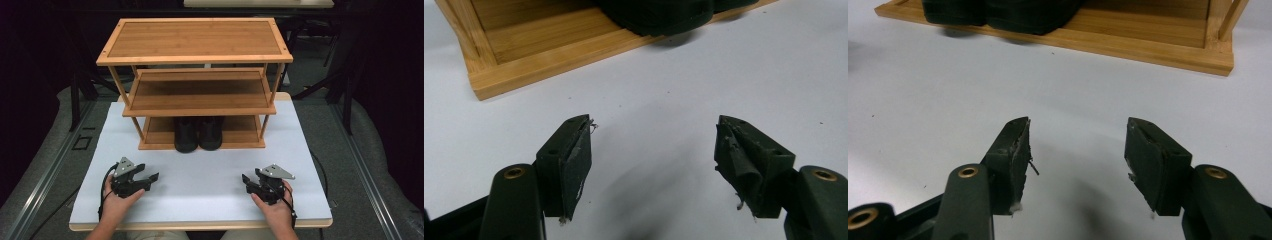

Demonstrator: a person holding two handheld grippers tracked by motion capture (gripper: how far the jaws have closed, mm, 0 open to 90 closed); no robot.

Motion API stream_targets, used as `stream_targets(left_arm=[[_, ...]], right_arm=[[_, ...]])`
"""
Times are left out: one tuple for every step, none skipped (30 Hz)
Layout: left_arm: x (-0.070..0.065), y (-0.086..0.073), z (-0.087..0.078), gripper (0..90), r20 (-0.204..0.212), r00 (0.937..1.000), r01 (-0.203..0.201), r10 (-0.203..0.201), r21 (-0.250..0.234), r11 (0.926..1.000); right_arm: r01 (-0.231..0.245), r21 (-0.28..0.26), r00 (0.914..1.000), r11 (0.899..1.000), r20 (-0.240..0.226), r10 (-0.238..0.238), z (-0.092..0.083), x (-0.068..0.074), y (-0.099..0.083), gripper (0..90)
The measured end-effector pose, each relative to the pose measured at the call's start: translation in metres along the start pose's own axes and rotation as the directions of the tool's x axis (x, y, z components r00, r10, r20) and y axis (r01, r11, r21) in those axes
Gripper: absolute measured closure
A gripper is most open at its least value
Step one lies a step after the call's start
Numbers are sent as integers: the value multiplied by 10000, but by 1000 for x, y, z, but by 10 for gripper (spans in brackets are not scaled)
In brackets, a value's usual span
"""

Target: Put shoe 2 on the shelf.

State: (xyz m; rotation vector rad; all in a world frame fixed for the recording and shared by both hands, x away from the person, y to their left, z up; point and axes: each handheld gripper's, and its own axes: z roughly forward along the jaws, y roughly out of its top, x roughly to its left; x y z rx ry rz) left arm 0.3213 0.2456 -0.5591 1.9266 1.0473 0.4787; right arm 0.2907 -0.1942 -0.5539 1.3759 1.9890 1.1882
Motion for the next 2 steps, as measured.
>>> stream_targets(left_arm=[[0,0,1,314,21,10000,23,-23,3,10000],[0,0,1,313,21,10000,23,-23,3,10000]], right_arm=[[-42,-6,10000,10000,14,42,0,-1,0,428],[-7,-5,10000,10000,53,7,1,-2,0,426]])
